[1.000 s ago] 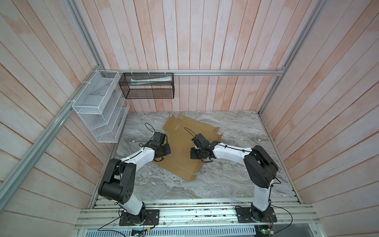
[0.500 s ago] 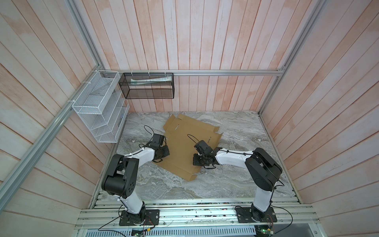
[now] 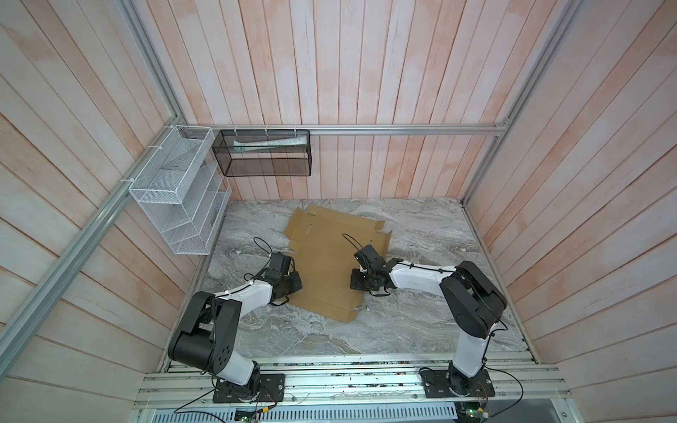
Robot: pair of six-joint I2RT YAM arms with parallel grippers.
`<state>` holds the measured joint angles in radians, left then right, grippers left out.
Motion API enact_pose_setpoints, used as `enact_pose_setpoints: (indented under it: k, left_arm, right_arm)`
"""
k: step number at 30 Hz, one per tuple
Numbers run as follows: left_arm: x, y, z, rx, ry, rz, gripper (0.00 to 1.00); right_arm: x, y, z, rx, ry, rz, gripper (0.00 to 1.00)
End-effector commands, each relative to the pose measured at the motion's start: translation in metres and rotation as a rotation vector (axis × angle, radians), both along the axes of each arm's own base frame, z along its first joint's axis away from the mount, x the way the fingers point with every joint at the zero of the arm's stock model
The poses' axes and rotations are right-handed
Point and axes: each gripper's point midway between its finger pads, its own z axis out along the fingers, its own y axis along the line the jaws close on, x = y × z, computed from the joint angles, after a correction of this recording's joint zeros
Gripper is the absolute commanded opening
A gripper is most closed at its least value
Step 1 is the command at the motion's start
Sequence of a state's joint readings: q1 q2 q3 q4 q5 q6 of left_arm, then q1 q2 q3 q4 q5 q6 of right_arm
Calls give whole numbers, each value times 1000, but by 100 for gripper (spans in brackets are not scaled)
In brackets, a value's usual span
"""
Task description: Fold the paper box
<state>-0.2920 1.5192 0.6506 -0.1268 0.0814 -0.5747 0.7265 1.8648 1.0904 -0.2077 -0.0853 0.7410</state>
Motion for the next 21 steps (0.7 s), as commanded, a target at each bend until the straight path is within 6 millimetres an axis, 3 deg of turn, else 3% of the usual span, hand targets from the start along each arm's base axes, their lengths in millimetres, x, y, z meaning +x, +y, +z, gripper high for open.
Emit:
enact_pose_setpoints:
  k: [1, 11, 21]
  left_arm:
    - [-37, -9, -17, -20, 114, -16, 0]
    - [-71, -48, -19, -67, 143, -71, 0]
    - [-57, -55, 16, -71, 61, -76, 0]
  right_arm:
    - [0, -14, -21, -53, 40, 10, 0]
    - [13, -26, -24, -79, 39, 18, 0]
    - [26, -36, -4, -91, -14, 9, 0]
